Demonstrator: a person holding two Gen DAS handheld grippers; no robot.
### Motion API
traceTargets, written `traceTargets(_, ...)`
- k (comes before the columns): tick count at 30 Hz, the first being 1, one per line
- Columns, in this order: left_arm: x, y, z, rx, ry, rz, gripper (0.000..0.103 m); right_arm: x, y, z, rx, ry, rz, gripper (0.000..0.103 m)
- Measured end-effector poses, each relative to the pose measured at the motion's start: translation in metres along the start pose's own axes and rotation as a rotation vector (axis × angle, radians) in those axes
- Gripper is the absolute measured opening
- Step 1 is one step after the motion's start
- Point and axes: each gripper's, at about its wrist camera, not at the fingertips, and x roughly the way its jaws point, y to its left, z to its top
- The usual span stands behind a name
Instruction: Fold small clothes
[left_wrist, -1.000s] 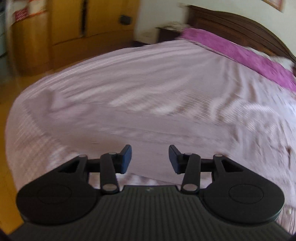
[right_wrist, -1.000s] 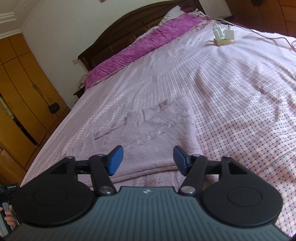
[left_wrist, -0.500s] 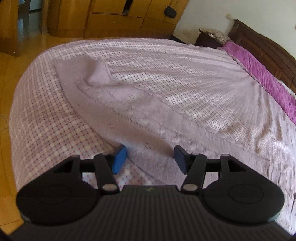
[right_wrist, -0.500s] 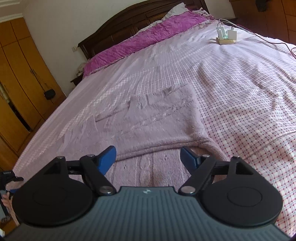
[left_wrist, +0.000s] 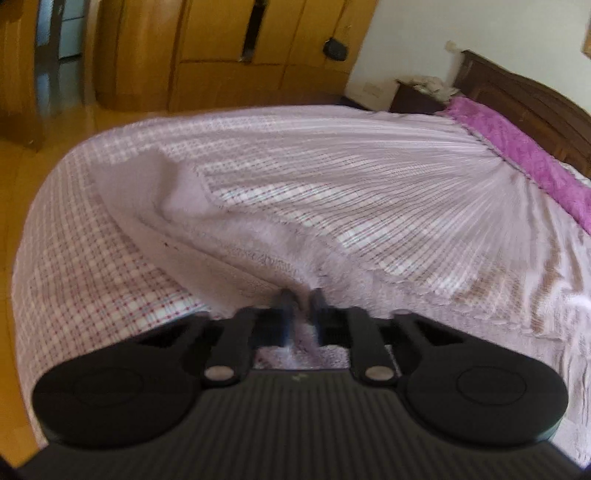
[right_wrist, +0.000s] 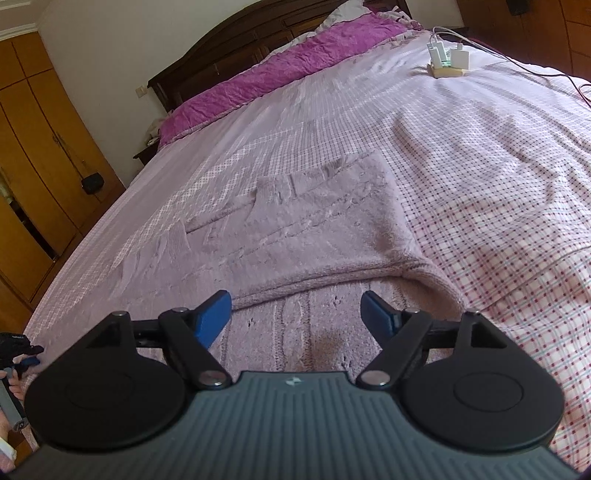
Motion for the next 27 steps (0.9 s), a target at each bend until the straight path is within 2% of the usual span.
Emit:
traceTargets(6,-0.035,-0.001,0.009,0.006,-0.103,-0.089,0.005,-0.001,-0.003,0.001,0.004,-0.010,0.005,0.082)
traceTargets(13,-0.072,-0.008,0.014,0.000,-0.161,-0.181,0.005,-0.004,-0.005,0.001,0.006,-0.016,0.014,0.082)
traceTargets(16,-0.091,-0.017,0.013,0.006,-0.185,-0.244,0.005,-0.004,-0.006,0.001,0.008,-0.018,0.017,0.082)
traceTargets(21,-0.121,-0.049,0.014,0.032,-0.227,-0.358,0.005,-0.004,-0.006,0.001,0.013,-0.019,0.024,0.083)
traceTargets(27,-0.138,-0.096,0.005,0.069,-0.227,-0.472,0.005,-0.006,-0.008,0.000,0.022,-0.024,0.027,0.082)
